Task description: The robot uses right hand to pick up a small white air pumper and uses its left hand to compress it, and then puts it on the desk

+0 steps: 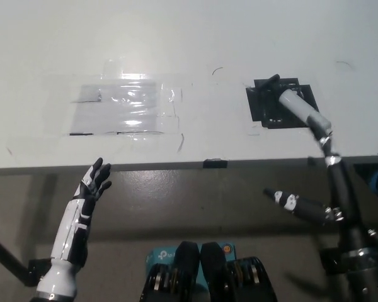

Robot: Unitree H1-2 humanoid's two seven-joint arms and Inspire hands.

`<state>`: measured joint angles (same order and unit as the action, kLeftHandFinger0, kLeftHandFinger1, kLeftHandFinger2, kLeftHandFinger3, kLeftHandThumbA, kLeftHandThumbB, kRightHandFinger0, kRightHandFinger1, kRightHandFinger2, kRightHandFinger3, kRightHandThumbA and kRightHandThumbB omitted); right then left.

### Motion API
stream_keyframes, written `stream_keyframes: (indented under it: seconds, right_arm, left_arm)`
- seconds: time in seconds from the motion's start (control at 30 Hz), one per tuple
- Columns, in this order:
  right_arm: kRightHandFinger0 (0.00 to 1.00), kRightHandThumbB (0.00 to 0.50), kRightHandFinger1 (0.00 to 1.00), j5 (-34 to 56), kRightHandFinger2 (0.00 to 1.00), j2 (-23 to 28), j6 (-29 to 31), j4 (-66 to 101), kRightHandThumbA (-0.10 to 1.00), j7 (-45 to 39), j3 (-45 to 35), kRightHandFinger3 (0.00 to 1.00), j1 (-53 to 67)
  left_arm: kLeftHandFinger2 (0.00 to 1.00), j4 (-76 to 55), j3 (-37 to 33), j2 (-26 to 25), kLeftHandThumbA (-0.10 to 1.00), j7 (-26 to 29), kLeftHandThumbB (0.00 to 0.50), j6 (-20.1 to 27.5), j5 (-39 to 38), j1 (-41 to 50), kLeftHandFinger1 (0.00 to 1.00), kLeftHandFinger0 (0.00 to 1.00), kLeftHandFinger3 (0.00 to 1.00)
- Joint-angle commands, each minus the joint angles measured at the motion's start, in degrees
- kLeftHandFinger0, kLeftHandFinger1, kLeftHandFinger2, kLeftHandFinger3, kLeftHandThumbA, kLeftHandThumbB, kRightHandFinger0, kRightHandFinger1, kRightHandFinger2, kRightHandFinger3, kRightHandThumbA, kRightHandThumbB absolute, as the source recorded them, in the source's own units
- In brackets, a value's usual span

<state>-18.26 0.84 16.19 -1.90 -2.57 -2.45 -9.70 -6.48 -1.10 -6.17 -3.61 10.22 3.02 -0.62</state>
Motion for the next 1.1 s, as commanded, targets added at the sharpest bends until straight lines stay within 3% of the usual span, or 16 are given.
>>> stream_keyframes:
  seconds: [0.0, 0.07, 0.17, 0.37, 0.5, 0.63, 0.77, 1.07]
  right_arm:
    - [1.00, 0.283, 1.00, -1.37, 1.00, -0.72, 6.02, -5.15, 1.00, 5.09, 1.33, 1.00, -0.26]
    - [1.00, 0.293, 1.00, -2.19, 1.00, -0.95, 5.20, -7.72, 1.00, 5.38, 2.39, 1.00, -0.23]
    - [1.00, 0.253, 1.00, -3.33, 1.00, -0.54, 8.34, -11.36, 1.00, 6.92, 3.89, 1.00, -0.02]
    - [1.00, 0.263, 1.00, -4.75, 1.00, 0.15, 9.96, -13.78, 0.98, 8.80, 5.83, 1.00, 1.04]
    - [1.00, 0.242, 1.00, -4.60, 1.00, 0.52, 10.74, -14.34, 0.95, 9.93, 7.47, 1.00, 2.77]
    - [1.00, 0.254, 1.00, -3.56, 1.00, 0.55, 10.74, -14.48, 0.97, 9.55, 8.15, 1.00, 4.67]
    - [1.00, 0.257, 1.00, -3.83, 1.00, 1.39, 10.67, -13.49, 0.99, 9.35, 8.60, 1.00, 5.49]
    - [1.00, 0.239, 1.00, -2.14, 1.00, 1.94, 10.63, -13.59, 0.92, 8.37, 9.07, 1.00, 4.21]
  left_arm:
    - [1.00, -0.30, -0.44, -0.81, 1.00, -0.43, 0.118, 3.18, 0.77, 0.28, 1.00, 1.00, 1.00]
    - [1.00, -0.22, -0.13, -1.03, 1.00, -0.30, 0.124, 3.43, 0.72, 0.79, 1.00, 1.00, 1.00]
    - [1.00, 0.54, 0.21, -1.05, 1.00, 0.10, 0.129, 3.32, 1.02, 0.95, 1.00, 1.00, 1.00]
    - [1.00, 3.08, 0.75, -1.63, 1.00, -0.02, 0.095, 3.61, 0.53, 0.12, 1.00, 1.00, 1.00]
    - [1.00, 4.60, 1.64, -2.11, 1.00, -0.16, 0.065, 3.79, -0.44, 0.14, 1.00, 1.00, 1.00]
    - [1.00, 7.87, 1.92, -3.03, 1.00, -0.57, 0.075, 6.36, -0.79, 0.02, 1.00, 1.00, 1.00]
    - [1.00, 8.63, 2.15, -3.04, 1.00, -0.25, 0.076, 5.84, -1.31, -0.32, 1.00, 1.00, 1.00]
    - [1.00, 11.00, 3.41, -2.68, 1.00, 0.32, 0.068, 7.71, -2.27, -1.25, 1.00, 1.00, 1.00]
